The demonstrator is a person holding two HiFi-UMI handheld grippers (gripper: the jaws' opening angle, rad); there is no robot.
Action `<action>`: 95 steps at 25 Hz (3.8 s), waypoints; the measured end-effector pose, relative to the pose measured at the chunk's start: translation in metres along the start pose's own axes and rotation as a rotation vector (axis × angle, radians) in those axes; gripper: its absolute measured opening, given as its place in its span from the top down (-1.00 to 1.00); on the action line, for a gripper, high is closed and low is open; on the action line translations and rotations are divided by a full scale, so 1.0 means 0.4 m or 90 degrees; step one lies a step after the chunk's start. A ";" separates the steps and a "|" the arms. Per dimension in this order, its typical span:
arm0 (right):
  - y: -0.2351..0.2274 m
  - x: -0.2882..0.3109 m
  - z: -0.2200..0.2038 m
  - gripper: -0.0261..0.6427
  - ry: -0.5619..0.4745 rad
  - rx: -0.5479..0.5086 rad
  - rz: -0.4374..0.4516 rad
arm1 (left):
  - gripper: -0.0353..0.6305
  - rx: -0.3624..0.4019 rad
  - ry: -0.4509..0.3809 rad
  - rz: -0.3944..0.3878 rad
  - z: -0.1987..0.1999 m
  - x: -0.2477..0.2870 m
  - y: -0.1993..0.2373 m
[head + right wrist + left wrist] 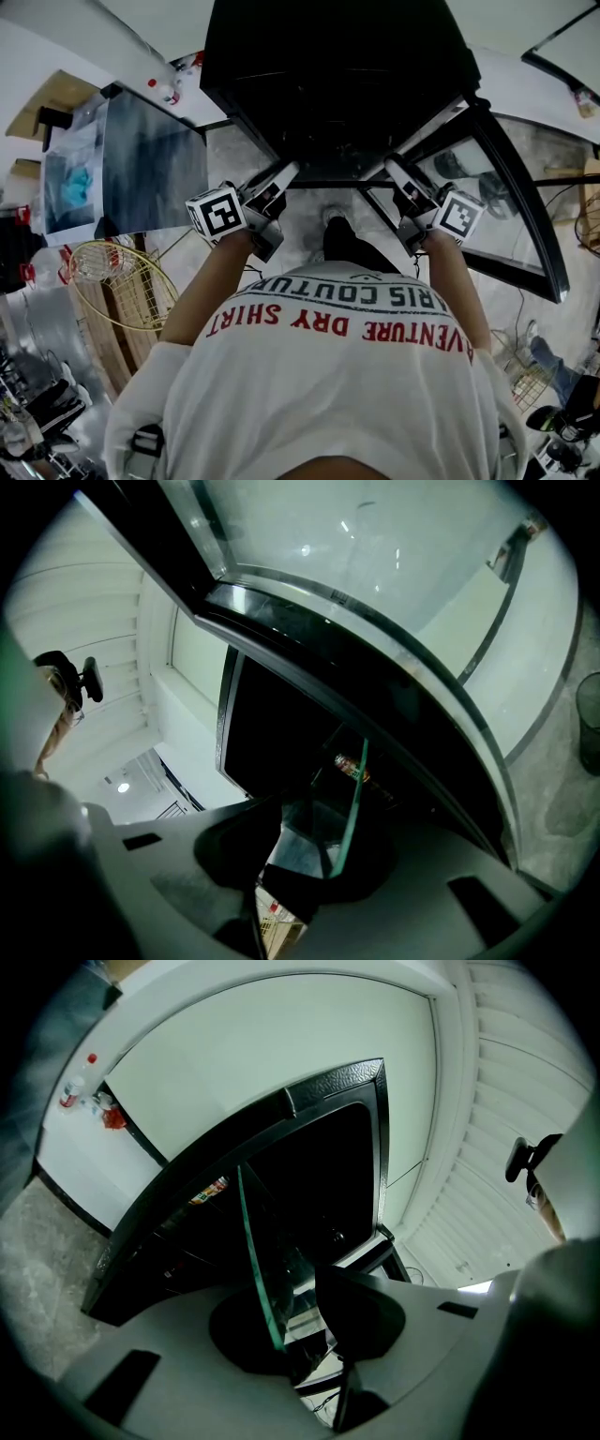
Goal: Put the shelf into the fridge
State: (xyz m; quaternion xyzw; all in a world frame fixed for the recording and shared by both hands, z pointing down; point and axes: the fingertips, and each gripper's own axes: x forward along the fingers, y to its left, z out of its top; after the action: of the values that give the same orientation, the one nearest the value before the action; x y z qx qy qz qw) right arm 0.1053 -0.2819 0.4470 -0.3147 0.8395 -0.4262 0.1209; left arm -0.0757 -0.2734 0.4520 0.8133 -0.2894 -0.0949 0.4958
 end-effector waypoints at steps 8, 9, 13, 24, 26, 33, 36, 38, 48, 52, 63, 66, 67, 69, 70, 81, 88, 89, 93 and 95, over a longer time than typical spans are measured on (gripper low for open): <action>-0.006 0.001 -0.003 0.56 0.002 -0.014 -0.020 | 0.62 -0.032 -0.016 0.016 0.001 -0.002 0.012; -0.005 0.001 -0.003 0.56 0.000 -0.012 -0.021 | 0.62 -0.037 -0.019 0.019 0.002 -0.003 0.013; -0.010 0.002 -0.017 0.51 0.014 -0.010 -0.025 | 0.65 -0.051 -0.024 0.033 0.004 -0.005 0.020; 0.005 -0.013 -0.044 0.46 0.023 0.022 0.001 | 0.65 -0.087 -0.039 0.048 0.000 -0.003 0.039; 0.011 -0.013 -0.044 0.45 0.021 0.027 0.009 | 0.65 -0.105 -0.042 0.057 -0.004 -0.005 0.043; 0.018 -0.010 -0.058 0.50 0.036 0.057 0.015 | 0.66 -0.106 -0.052 0.063 0.003 -0.005 0.050; 0.010 -0.009 -0.066 0.64 0.043 0.046 0.003 | 0.66 -0.111 -0.054 0.068 0.004 -0.007 0.055; 0.006 -0.010 -0.066 0.64 0.038 0.047 -0.007 | 0.65 -0.105 -0.054 0.063 0.004 -0.004 0.052; -0.009 -0.011 -0.063 0.68 0.011 0.065 -0.029 | 0.64 -0.025 -0.030 0.046 0.002 0.006 0.044; -0.011 -0.012 -0.056 0.69 0.010 0.064 -0.033 | 0.42 0.000 -0.001 0.036 -0.024 0.007 0.035; -0.023 -0.007 -0.030 0.71 -0.006 0.068 -0.040 | 0.40 -0.021 0.001 0.000 -0.078 0.012 -0.003; -0.024 -0.003 -0.031 0.71 -0.008 0.075 -0.040 | 0.40 -0.014 0.001 -0.006 -0.081 0.027 -0.014; -0.024 -0.002 -0.030 0.71 -0.009 0.078 -0.040 | 0.40 -0.010 0.002 -0.010 -0.083 0.034 -0.019; -0.026 0.001 -0.029 0.71 -0.010 0.080 -0.040 | 0.43 -0.005 0.008 -0.015 -0.089 0.052 -0.030; -0.028 0.002 -0.028 0.70 -0.010 0.080 -0.040 | 0.45 -0.003 0.012 -0.017 -0.093 0.062 -0.035; -0.043 -0.003 -0.020 0.70 -0.013 0.084 -0.042 | 0.57 0.021 0.042 -0.024 -0.132 0.138 -0.050; -0.032 0.009 -0.013 0.69 -0.013 0.074 -0.040 | 0.57 0.028 0.056 -0.027 -0.133 0.160 -0.061; -0.032 0.009 -0.013 0.69 -0.012 0.072 -0.040 | 0.58 0.026 0.054 -0.028 -0.132 0.161 -0.062; -0.030 0.004 -0.010 0.69 -0.016 0.057 -0.040 | 0.59 0.019 0.048 -0.026 -0.132 0.164 -0.063; -0.025 0.003 -0.011 0.67 -0.015 0.045 -0.042 | 0.59 0.012 0.045 -0.026 -0.130 0.164 -0.066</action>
State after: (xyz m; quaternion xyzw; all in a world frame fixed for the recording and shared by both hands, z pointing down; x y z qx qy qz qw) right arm 0.1067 -0.2844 0.4576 -0.3425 0.8115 -0.4559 0.1278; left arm 0.0106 -0.2623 0.4636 0.8266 -0.2557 -0.0736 0.4958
